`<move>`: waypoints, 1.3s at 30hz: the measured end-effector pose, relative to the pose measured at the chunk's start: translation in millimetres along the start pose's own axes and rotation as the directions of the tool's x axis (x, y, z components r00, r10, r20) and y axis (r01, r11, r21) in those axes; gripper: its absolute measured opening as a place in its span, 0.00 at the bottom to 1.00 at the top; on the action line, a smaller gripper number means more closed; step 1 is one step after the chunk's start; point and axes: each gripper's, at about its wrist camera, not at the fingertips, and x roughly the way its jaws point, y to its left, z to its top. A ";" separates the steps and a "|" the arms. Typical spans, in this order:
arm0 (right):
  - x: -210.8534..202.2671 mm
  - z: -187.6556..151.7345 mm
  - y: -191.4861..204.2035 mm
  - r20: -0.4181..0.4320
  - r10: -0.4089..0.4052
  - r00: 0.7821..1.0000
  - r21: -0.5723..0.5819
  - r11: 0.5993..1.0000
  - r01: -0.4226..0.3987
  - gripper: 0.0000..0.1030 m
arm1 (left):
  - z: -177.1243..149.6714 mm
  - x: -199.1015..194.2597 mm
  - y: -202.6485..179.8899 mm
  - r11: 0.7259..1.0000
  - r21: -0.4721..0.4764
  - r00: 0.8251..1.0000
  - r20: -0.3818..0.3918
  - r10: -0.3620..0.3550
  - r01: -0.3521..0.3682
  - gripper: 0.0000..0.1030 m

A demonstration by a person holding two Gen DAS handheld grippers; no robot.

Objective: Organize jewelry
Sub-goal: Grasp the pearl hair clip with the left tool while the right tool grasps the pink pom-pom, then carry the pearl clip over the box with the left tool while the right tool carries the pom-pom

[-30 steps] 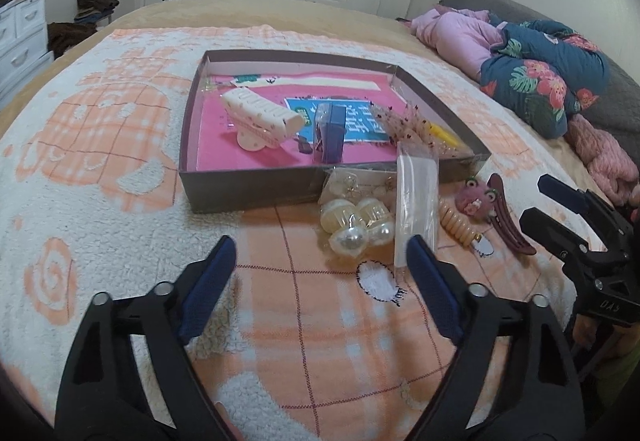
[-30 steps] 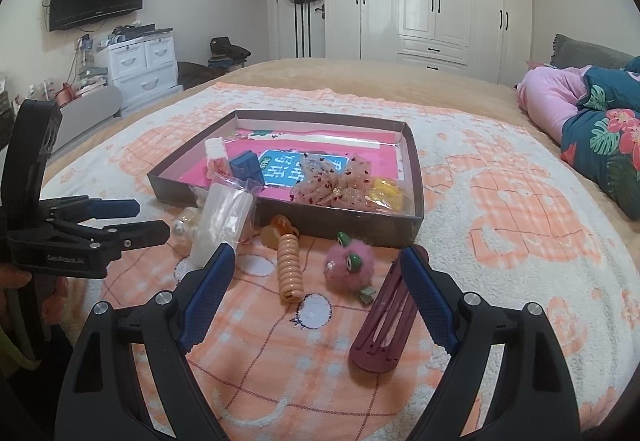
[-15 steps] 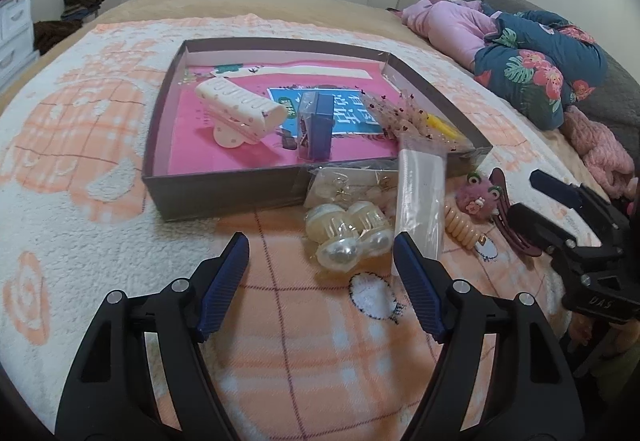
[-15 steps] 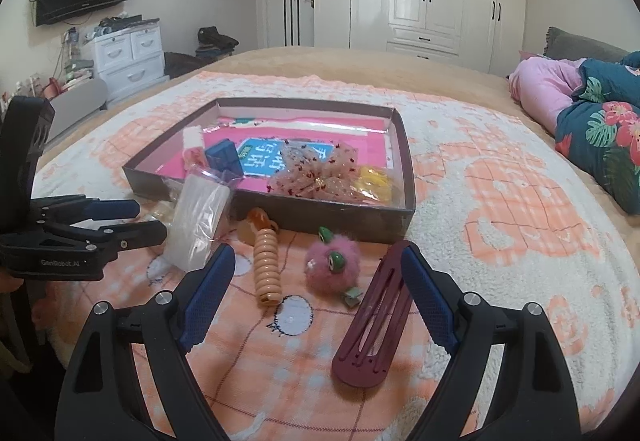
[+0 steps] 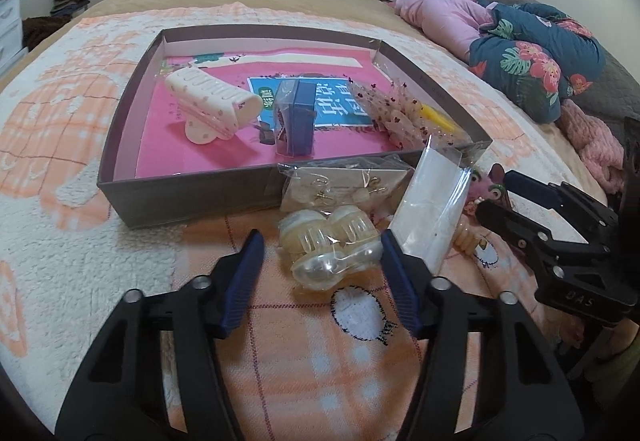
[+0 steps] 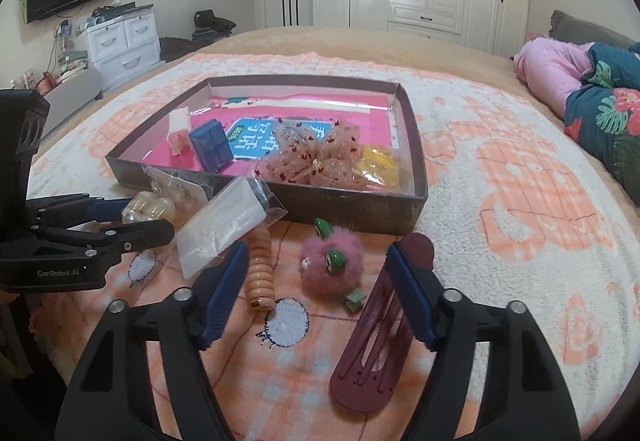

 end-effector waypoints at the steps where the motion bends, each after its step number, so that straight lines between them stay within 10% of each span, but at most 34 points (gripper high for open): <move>1: 2.6 0.3 -1.0 -0.008 0.000 1.000 0.005 1.000 0.000 0.59 | -0.5 0.0 0.6 1.000 -0.001 1.000 -0.001 -0.004 0.004 0.45; 11: 19.6 -2.8 -11.4 -0.082 0.018 0.996 0.051 0.999 -0.013 0.29 | -1.2 -1.0 -4.4 1.000 0.007 1.000 0.003 -0.006 0.006 0.38; 39: -30.4 10.0 21.4 0.109 0.127 0.986 -0.049 0.991 -0.122 0.27 | 6.9 -56.1 21.8 0.997 -0.070 0.988 0.150 0.045 -0.035 0.38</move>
